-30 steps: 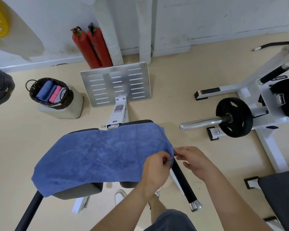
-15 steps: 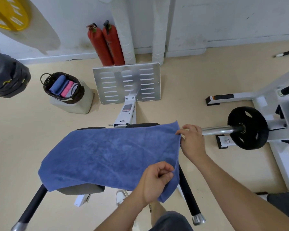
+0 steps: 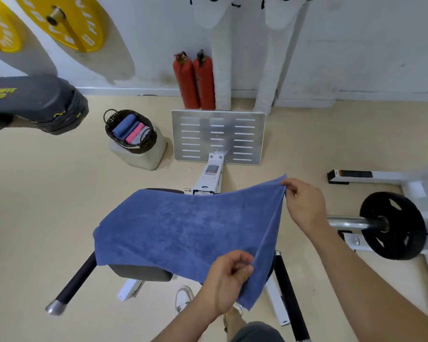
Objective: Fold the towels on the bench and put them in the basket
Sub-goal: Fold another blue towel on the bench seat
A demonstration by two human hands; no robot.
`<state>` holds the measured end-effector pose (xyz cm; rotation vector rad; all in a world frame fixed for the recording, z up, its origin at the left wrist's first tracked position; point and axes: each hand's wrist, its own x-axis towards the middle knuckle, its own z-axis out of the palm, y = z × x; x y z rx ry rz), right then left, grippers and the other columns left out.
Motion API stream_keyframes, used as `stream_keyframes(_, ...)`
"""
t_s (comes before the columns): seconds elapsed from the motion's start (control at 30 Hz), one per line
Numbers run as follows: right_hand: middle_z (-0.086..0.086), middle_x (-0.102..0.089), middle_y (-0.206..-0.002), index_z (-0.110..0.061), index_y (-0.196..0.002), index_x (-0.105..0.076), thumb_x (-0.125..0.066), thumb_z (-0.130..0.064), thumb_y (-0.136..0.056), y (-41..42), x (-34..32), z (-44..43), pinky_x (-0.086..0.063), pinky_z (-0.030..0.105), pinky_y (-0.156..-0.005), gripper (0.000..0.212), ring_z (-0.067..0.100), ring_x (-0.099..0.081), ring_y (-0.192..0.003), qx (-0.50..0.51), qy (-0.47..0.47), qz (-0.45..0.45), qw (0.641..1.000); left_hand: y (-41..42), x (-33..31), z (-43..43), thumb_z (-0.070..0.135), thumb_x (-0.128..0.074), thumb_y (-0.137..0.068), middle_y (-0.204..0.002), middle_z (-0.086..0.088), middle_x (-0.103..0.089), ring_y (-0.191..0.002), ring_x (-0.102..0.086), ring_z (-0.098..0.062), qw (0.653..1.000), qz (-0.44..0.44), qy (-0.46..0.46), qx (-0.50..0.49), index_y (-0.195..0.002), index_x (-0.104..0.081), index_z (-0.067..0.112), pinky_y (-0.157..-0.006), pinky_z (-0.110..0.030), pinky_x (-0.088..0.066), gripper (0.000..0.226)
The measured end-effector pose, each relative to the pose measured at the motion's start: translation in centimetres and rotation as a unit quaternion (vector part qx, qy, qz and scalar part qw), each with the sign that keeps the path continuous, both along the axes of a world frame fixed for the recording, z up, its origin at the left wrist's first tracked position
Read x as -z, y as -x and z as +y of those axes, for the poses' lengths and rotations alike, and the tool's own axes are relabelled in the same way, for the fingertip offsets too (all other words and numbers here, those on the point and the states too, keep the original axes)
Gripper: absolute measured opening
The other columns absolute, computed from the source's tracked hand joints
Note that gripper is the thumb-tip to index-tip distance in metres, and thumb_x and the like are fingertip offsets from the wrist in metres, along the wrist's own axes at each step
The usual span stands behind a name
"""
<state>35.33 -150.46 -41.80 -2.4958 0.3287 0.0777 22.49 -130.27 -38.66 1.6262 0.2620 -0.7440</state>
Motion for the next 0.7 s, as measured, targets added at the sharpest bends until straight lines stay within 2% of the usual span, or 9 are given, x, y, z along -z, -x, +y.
stream_keyframes(0.1, 0.006, -0.072, -0.105, -0.019, -0.115, -0.067, -0.044, -0.012, -0.096, -1.3, -2.0, 3.5, -0.050, 0.037, -0.081, 0.031, 0.030, -0.065, -0.095, -0.045, 0.023, -0.026, 0.998, 0.1, -1.3, 3.2, -0.003, -0.053, -0.093, -0.079, 0.001, -0.074, -0.078, -0.067, -0.010, 0.997, 0.004, 0.019, -0.076, -0.095, -0.068, 0.013, -0.070, -0.020, -0.050, 0.023)
stream_keyframes(0.23, 0.010, -0.070, -0.109, -0.019, -0.123, -0.062, -0.041, -0.017, -0.098, -2.8, -4.0, 9.5, -0.050, 0.041, -0.082, 0.033, 0.034, -0.062, -0.099, -0.108, 0.015, -0.038, 0.993, 0.4, -3.0, 8.2, -0.008, -0.052, -0.090, -0.079, -0.005, -0.073, -0.076, -0.067, -0.014, 0.988, -0.043, -0.007, -0.147, -0.092, -0.067, 0.011, -0.071, -0.022, -0.051, 0.024)
stream_keyframes(0.33, 0.014, -0.067, -0.111, -0.019, -0.132, -0.054, -0.038, -0.018, -0.099, -3.5, -4.8, 15.5, -0.049, 0.040, -0.080, 0.036, 0.034, -0.059, -0.102, -0.168, 0.012, -0.032, 0.985, 0.8, -3.9, 12.4, -0.008, -0.052, -0.089, -0.078, -0.005, -0.072, -0.075, -0.066, -0.012, 0.978, -0.062, -0.031, -0.195, -0.090, -0.065, 0.009, -0.069, -0.019, -0.050, 0.021)
stream_keyframes(0.43, 0.015, -0.062, -0.111, -0.019, -0.135, -0.047, -0.036, -0.019, -0.100, -3.8, -5.0, 21.5, -0.043, 0.036, -0.075, 0.037, 0.033, -0.056, -0.104, -0.219, 0.010, -0.017, 0.976, 1.2, -4.0, 16.7, -0.006, -0.053, -0.090, -0.082, -0.014, -0.071, -0.073, -0.065, -0.016, 0.967, -0.054, -0.023, -0.247, -0.091, -0.065, 0.006, -0.065, -0.022, -0.050, 0.017)
stream_keyframes(0.5, 0.015, -0.058, -0.112, -0.016, -0.136, -0.042, -0.037, -0.020, -0.100, -3.7, -5.0, 25.3, -0.042, 0.036, -0.077, 0.037, 0.032, -0.053, -0.106, -0.237, 0.001, 0.009, 0.971, 1.4, -3.7, 19.7, -0.003, -0.054, -0.091, -0.083, -0.015, -0.072, -0.074, -0.066, -0.018, 0.961, -0.041, -0.019, -0.272, -0.093, -0.066, 0.008, -0.066, -0.024, -0.050, 0.016)
stream_keyframes(0.6, 0.015, -0.054, -0.118, -0.014, -0.144, -0.028, -0.041, -0.021, -0.100, -3.3, -4.2, 30.4, -0.040, 0.035, -0.080, 0.047, 0.030, -0.048, -0.111, -0.259, -0.023, 0.051, 0.964, 1.5, -2.5, 24.1, 0.004, -0.057, -0.091, -0.081, -0.015, -0.072, -0.074, -0.065, -0.019, 0.954, -0.028, -0.034, -0.298, -0.091, -0.068, 0.010, -0.070, -0.028, -0.050, 0.012)
stream_keyframes(0.7, 0.011, -0.047, -0.133, -0.014, -0.151, -0.009, -0.043, -0.020, -0.098, -3.0, -2.5, 34.2, -0.044, 0.038, -0.088, 0.063, 0.029, -0.046, -0.115, -0.270, -0.026, 0.080, 0.959, 1.1, -0.2, 28.0, 0.010, -0.062, -0.089, -0.068, -0.012, -0.065, -0.067, -0.059, -0.017, 0.937, -0.020, -0.054, -0.346, -0.083, -0.068, 0.010, -0.069, -0.035, -0.049, 0.009)
